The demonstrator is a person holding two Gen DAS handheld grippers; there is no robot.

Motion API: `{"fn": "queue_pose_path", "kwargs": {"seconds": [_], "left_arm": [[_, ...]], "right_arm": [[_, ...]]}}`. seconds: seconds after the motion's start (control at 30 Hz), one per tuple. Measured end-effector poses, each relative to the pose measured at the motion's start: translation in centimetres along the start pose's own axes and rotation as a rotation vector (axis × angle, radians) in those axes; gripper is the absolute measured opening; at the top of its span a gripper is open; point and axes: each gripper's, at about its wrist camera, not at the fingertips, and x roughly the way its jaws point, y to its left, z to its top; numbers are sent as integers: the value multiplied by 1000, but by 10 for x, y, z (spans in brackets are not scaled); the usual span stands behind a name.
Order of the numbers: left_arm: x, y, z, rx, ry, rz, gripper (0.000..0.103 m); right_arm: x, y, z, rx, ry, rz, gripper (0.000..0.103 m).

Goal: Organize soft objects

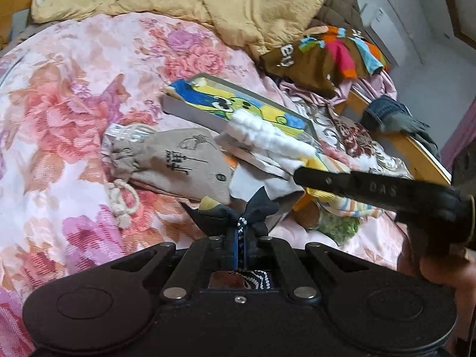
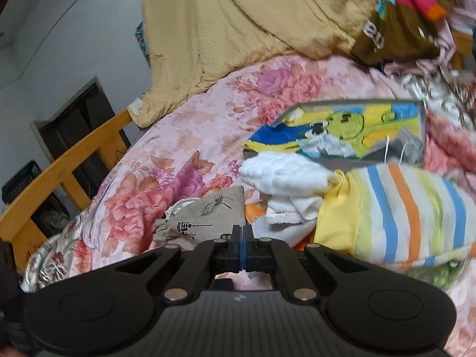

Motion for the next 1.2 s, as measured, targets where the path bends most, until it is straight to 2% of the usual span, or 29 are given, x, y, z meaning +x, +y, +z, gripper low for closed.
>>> {"fn": "queue_pose_path", "kwargs": {"seconds": [0.1,0.2,0.27,0.33,0.57,0.73,0.87,0.97,1.2], "left_arm": [[1,-1,1,4,8,10,2],[1,-2,1,12,10,6,2],[0,-1,-1,13,9,5,2],[1,-1,-1,6,8,5,2],[2,2,8,-21,-34,10,2],[4,7,18,-63,-83,1,2],[4,10,24,-90,-114,-3,2],[4,12,28,-108,-126,-5,2],[-4,7,51,-95,-204,-16,2]], "right_arm": [[3,-1,-2,25,36,-7,1],[9,-10,-5,73,84,-55,11],[10,-19,-6,126,103,-56,24],[11,-24,-6,163,108,-49,32],[16,-33,-4,190,100,-90,37],[33,-33,1,182,116,-98,36],[44,-29,2,163,108,-94,13],[46,-27,4,162,96,-73,2],[33,-19,12,153,14,28,1]]}}
